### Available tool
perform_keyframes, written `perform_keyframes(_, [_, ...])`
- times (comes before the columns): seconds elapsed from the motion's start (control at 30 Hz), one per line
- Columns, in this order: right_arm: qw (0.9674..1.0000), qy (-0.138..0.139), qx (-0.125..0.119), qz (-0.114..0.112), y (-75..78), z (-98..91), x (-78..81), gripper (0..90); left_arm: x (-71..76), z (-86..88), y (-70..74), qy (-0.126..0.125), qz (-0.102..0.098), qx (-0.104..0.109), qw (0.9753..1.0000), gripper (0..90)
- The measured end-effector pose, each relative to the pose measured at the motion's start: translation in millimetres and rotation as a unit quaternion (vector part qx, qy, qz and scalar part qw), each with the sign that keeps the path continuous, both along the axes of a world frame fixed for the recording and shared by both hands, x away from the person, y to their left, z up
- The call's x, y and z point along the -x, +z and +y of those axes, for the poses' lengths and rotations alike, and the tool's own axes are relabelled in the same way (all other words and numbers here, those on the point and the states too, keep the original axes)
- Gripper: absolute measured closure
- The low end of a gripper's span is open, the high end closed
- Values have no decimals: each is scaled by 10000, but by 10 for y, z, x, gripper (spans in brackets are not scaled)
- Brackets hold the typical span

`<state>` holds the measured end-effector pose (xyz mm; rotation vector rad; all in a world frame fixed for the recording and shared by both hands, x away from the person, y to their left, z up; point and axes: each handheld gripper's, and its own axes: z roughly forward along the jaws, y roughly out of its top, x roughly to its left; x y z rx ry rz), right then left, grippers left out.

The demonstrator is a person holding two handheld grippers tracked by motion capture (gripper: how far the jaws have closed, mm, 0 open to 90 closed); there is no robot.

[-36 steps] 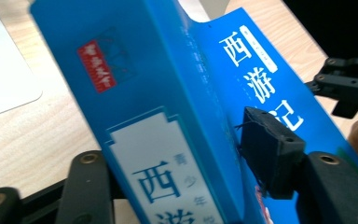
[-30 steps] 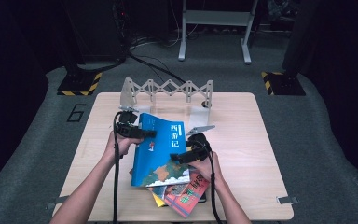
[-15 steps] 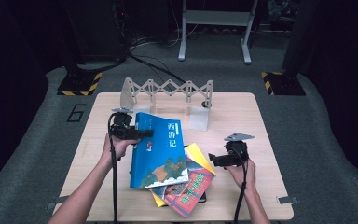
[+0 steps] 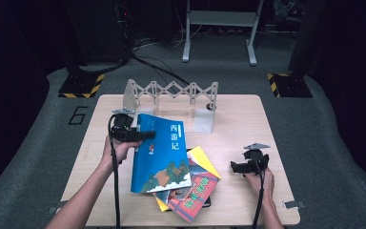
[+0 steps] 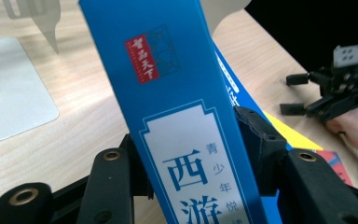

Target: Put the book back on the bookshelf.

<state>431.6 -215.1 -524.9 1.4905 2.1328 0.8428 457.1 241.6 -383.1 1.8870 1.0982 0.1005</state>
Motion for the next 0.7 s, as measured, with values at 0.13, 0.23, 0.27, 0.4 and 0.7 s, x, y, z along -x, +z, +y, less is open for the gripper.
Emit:
perform_keyframes(0.13, [9999,-11,-67,-120,-19,-25,13,0,5,22,53,-50,8,135,9999,563])
perform_keyframes(0.23, [9997,-18,-85,-227,-36,-32,31,0,30,10,148,-87,-104,93,9999,580])
perform_keyframes(0.27, [9997,-18,-85,-227,-36,-32,31,0,41,5,178,-74,-131,75,9999,580])
perform_keyframes(0.4, [9996,-6,-89,-281,-44,-32,37,0,97,-5,327,-69,-322,48,9994,605])
perform_keyframes(0.7, [9995,5,-73,-300,-44,-29,42,1,197,-32,609,-104,-805,-173,9965,618])
